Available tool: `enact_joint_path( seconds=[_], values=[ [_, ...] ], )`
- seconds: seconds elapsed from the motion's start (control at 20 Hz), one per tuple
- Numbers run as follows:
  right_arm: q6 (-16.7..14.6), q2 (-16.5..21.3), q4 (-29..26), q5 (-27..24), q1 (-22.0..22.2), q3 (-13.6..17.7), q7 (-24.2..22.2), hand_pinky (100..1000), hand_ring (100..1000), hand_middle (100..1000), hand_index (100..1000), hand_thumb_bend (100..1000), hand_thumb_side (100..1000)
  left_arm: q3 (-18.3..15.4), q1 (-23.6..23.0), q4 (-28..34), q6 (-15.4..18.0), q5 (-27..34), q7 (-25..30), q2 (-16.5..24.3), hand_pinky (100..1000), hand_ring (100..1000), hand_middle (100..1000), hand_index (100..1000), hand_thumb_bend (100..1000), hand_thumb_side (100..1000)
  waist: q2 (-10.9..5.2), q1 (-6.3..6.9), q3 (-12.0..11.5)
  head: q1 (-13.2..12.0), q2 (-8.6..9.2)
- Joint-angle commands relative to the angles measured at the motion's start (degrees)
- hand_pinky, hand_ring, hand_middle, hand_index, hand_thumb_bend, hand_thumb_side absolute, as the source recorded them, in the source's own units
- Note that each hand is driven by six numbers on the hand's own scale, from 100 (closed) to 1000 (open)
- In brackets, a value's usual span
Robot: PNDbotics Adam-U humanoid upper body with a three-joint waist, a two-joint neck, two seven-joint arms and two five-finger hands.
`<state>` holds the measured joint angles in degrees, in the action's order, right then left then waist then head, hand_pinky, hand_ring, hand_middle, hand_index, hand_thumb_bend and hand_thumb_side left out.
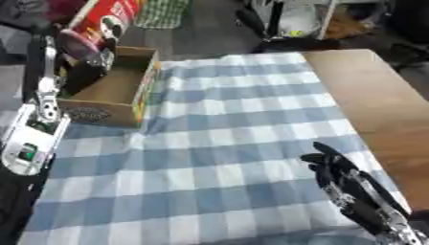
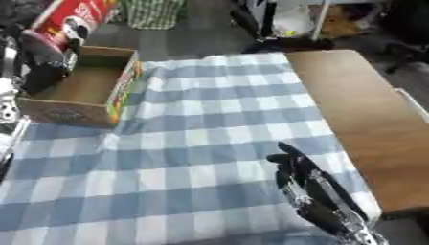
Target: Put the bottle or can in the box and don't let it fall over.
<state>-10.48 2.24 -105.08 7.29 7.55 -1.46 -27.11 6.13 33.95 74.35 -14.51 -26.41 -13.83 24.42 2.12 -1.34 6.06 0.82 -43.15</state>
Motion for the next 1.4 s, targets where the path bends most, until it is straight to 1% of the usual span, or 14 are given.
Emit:
enact_joint_path(
  seconds=[0.05,0.35,0.4,0.45,0.5,0.55,0.6,0.65,0.7,0.75,0.8,1.1,1.3,1.4],
  values=[
    [0.12,0.08,-0.69,0.13,-0.5,-0.04,0.09,955,945,810,1000,100,613,-0.73,1.77,-4.5,0.56,-2.56,1.48,2.8,356,522,322,607,100,401,-1.05,-0.24,0.22,-0.12,0.89],
    [0.22,-0.03,-0.56,0.35,-0.72,-0.01,0.21,955,945,810,1000,100,629,-1.85,1.32,-9.39,-0.85,-7.26,1.3,2.67,406,552,363,651,100,289,-0.81,-0.13,0.38,-0.04,0.74],
    [0.24,-0.03,-0.53,0.38,-0.74,0.0,0.23,955,945,809,1000,100,629,-1.93,1.22,-9.8,-1.21,-7.8,1.2,2.67,445,578,393,680,100,251,-0.8,-0.12,0.4,-0.02,0.72],
    [0.25,-0.04,-0.51,0.41,-0.76,0.0,0.25,956,945,810,1000,100,630,-1.95,1.12,-10.1,-1.54,-8.33,1.21,2.69,553,663,479,750,100,285,-0.8,-0.11,0.42,-0.02,0.73],
    [0.26,-0.04,-0.49,0.42,-0.77,0.0,0.25,956,945,809,1000,100,630,-1.98,1.04,-10.32,-1.87,-8.87,1.2,2.7,655,760,575,815,224,468,-0.81,-0.1,0.43,-0.03,0.73],
    [0.27,-0.03,-0.47,0.41,-0.79,-0.01,0.25,956,945,809,1000,100,630,-2.03,0.97,-10.46,-2.19,-9.44,1.06,2.69,675,777,594,826,276,505,-0.83,-0.1,0.43,-0.03,0.73],
    [0.26,-0.02,-0.47,0.38,-0.8,-0.02,0.24,956,945,810,1000,100,626,-2.12,0.92,-10.55,-2.45,-9.97,0.79,2.66,814,914,737,902,629,725,-0.84,-0.1,0.42,-0.01,0.75],
    [0.25,0.0,-0.48,0.34,-0.81,-0.04,0.21,956,945,810,1000,100,625,-2.3,0.87,-10.56,-2.55,-10.34,0.22,2.6,852,948,769,915,698,750,-0.85,-0.11,0.41,0.03,0.78],
    [0.25,0.0,-0.48,0.32,-0.81,-0.04,0.19,956,945,810,1000,100,627,-2.52,0.84,-10.48,-2.49,-10.46,-0.59,2.54,913,997,817,932,829,809,-0.86,-0.12,0.4,0.05,0.79],
    [0.26,-0.01,-0.47,0.31,-0.8,-0.02,0.19,956,945,810,1000,100,628,-2.79,0.79,-10.29,-2.27,-10.28,-1.85,2.48,925,1000,829,937,873,835,-0.87,-0.13,0.38,0.05,0.8],
    [0.27,-0.02,-0.46,0.33,-0.79,0.0,0.19,956,945,810,1000,100,630,-3.09,0.75,-10.03,-1.93,-9.78,-3.42,2.45,954,1000,858,945,1000,960,-0.87,-0.14,0.36,0.05,0.79],
    [0.24,-0.01,-0.46,0.36,-0.81,-0.03,0.15,957,945,810,1000,100,629,-4.35,0.03,-7.85,1.33,-3.44,-14.87,2.65,951,1000,887,949,1000,1000,-0.84,-0.17,0.23,0.13,0.89],
    [0.21,-0.02,-0.55,0.38,-0.85,0.1,0.25,957,945,810,1000,100,627,-5.72,-2.84,-0.78,3.34,1.28,-18.32,3.02,911,1000,854,923,1000,1000,-0.74,-0.18,0.02,0.38,0.99],
    [0.23,0.0,-0.57,0.37,-0.96,0.13,0.31,957,945,810,1000,100,624,-6.35,-5.25,4.69,4.64,4.12,-17.91,3.02,887,1000,840,918,889,990,-0.67,-0.14,-0.15,0.49,1.01]
  ],
)
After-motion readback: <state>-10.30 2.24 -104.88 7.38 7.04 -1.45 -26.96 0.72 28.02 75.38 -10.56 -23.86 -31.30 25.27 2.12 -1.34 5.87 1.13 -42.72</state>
